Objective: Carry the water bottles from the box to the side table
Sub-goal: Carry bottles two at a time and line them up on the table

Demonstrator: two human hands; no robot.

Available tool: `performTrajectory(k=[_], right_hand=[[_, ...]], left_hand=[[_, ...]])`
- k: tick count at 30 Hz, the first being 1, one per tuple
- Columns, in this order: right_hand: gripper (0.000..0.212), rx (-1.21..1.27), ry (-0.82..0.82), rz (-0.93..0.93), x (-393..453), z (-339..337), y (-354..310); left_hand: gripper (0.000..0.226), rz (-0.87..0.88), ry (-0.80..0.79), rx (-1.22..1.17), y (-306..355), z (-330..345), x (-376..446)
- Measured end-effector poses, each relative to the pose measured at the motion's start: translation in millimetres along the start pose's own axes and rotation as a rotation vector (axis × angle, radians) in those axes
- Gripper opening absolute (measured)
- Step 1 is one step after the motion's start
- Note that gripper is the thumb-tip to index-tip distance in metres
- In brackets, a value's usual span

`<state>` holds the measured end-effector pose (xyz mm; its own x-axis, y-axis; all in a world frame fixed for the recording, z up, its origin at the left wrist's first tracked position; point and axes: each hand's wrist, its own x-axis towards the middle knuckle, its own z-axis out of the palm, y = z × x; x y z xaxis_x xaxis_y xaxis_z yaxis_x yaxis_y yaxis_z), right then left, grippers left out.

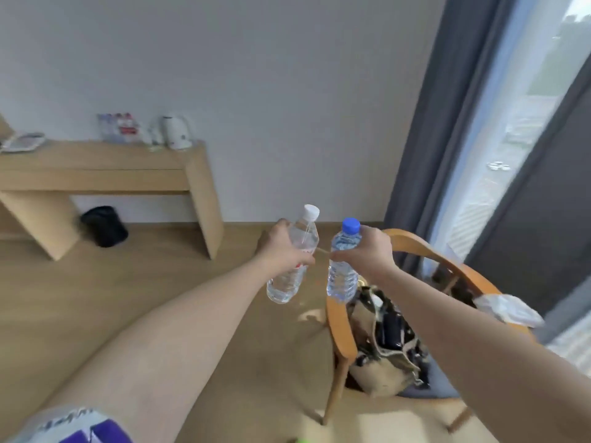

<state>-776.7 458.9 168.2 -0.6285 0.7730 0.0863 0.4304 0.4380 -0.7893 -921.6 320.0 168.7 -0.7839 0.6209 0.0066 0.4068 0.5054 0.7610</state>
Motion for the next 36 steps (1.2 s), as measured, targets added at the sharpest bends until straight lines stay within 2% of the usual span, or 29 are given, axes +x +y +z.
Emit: performTrajectory(k=[10, 14, 21, 25, 30, 36], right_hand=[[0.038, 0.024, -0.349, -0.281, 139.0, 165.5, -121.6], [0.041, 0.026, -0.446, -0.367, 169.6, 237.0, -171.9], [0.045, 0.014, -0.577, -0.424, 204.5, 372.2, -250.1], [0.046, 0.043, -0.595, -0.427, 225.0, 454.2, -304.7], [0.049, 0.026, -0.610, -0.405, 255.6, 531.6, -378.9], [0.036, 0.030, -0.605, -0.379, 303.8, 612.3, -449.6]], left_hand=[[0.075, -0.227, 0.307, 0.011, -92.7, -133.0, 92.0], [0.065, -0.295, 0.402, -0.037, -131.6, -183.0, 111.0], [0.066, -0.421, 0.507, -0.028, -229.5, -268.7, 156.7], [0.069, -0.427, 0.545, -0.047, -295.5, -328.8, 200.9], [0.068, -0.448, 0.501, -0.033, -356.7, -413.0, 258.3], [0.064, -0.436, 0.491, -0.040, -417.0, -501.0, 326.1]])
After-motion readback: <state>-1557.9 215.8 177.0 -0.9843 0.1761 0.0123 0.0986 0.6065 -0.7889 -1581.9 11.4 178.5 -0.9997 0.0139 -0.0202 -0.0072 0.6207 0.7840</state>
